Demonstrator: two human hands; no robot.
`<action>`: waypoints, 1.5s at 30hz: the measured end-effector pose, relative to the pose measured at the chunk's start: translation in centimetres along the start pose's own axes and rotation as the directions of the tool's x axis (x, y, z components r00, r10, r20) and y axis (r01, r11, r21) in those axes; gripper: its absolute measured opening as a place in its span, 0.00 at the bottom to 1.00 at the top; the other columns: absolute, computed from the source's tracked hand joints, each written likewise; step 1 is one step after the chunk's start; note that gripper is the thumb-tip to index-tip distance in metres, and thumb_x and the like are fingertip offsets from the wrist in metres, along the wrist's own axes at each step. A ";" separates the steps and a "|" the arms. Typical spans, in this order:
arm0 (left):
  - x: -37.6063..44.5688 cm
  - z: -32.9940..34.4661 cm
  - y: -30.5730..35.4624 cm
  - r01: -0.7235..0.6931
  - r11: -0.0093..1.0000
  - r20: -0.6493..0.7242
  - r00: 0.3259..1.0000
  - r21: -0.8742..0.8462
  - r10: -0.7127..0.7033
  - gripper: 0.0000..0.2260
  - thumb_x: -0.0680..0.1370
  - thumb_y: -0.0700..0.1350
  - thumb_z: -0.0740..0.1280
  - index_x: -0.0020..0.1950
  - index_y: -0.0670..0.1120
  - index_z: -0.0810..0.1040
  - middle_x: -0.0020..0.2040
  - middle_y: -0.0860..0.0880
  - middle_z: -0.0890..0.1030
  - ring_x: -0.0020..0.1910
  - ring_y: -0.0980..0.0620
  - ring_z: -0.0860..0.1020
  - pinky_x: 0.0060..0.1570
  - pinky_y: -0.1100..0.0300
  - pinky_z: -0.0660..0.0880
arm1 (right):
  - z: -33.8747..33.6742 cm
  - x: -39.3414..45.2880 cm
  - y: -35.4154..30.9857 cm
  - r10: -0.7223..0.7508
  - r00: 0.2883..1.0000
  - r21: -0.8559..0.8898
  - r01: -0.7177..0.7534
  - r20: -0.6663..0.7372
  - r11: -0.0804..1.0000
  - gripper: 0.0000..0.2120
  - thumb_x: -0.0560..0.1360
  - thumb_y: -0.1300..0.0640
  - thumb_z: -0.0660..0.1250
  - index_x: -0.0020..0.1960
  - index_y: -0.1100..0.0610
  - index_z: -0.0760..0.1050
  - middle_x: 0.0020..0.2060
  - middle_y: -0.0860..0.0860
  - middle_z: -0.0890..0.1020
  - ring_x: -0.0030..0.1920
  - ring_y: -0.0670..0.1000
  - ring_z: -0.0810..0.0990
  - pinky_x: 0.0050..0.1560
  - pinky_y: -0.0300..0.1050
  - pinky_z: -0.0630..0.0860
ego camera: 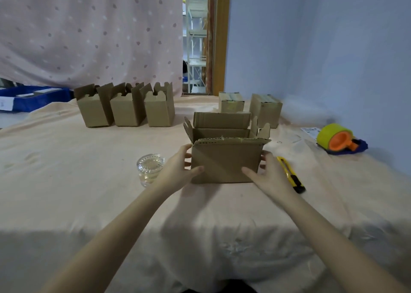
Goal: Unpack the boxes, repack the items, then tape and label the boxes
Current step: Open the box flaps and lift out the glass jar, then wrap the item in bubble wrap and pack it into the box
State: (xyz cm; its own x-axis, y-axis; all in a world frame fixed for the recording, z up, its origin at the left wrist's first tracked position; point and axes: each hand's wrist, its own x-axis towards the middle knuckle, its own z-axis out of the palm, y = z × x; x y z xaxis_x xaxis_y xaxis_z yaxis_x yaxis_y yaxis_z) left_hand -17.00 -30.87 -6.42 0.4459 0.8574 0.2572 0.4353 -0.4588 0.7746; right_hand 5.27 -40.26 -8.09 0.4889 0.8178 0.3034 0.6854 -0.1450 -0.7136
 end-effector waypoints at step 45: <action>12.8 2.9 -0.2 0.076 0.938 -0.248 0.954 -0.339 -0.167 0.26 0.70 0.45 0.76 0.64 0.46 0.68 0.56 0.53 0.76 0.59 0.50 0.75 0.57 0.56 0.72 | 5.1 13.2 -2.0 -0.014 0.963 0.263 -0.060 0.270 0.963 0.17 0.77 0.72 0.54 0.64 0.65 0.70 0.50 0.55 0.74 0.46 0.51 0.73 0.29 0.27 0.66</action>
State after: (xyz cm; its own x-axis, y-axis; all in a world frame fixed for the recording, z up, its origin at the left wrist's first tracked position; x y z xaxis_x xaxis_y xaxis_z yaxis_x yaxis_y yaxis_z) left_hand -9.11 -20.52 -4.99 0.1591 0.9526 0.2594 0.1773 -0.2861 0.9417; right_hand 7.64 -26.35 -5.87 0.3155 0.9399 0.1310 0.4886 -0.0426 -0.8715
